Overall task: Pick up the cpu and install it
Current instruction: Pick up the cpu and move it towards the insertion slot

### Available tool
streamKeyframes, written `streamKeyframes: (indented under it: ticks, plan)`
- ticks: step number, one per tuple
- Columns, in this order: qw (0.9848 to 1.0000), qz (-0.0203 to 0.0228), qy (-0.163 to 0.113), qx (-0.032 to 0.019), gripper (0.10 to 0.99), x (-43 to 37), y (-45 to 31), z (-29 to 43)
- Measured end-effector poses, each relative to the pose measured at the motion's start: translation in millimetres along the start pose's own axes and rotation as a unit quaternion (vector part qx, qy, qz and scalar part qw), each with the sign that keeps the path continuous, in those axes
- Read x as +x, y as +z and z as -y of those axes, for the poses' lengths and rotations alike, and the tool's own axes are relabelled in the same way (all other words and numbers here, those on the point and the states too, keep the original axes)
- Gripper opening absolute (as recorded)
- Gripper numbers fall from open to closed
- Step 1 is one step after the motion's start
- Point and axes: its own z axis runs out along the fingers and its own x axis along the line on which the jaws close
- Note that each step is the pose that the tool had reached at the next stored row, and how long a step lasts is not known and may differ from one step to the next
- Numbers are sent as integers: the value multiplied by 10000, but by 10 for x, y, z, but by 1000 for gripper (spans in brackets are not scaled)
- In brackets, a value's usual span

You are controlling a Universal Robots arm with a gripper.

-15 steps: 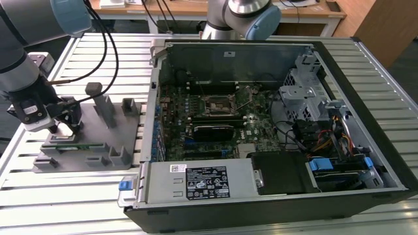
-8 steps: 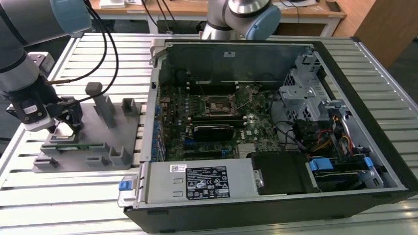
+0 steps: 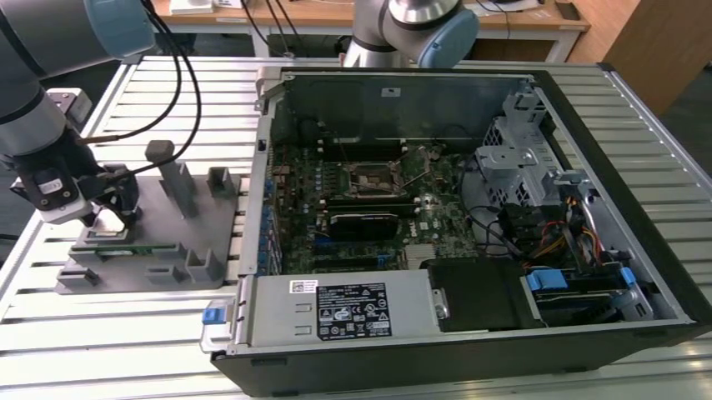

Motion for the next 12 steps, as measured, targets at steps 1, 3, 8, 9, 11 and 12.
streamKeyframes:
  ticks: [1, 3, 8, 9, 11, 12]
  plan:
    - [10000, -1, 0, 1, 612, 1, -1, 0]
    - [10000, 0, 0, 0, 529, 2, -4, 0]
    - [10000, 0, 0, 0, 529, 0, -102, -4]
    - [10000, 0, 0, 0, 529, 0, -129, -5]
    - [10000, 0, 0, 0, 529, -1, -192, -7]
    - [10000, 0, 0, 0, 529, -1, -231, -9]
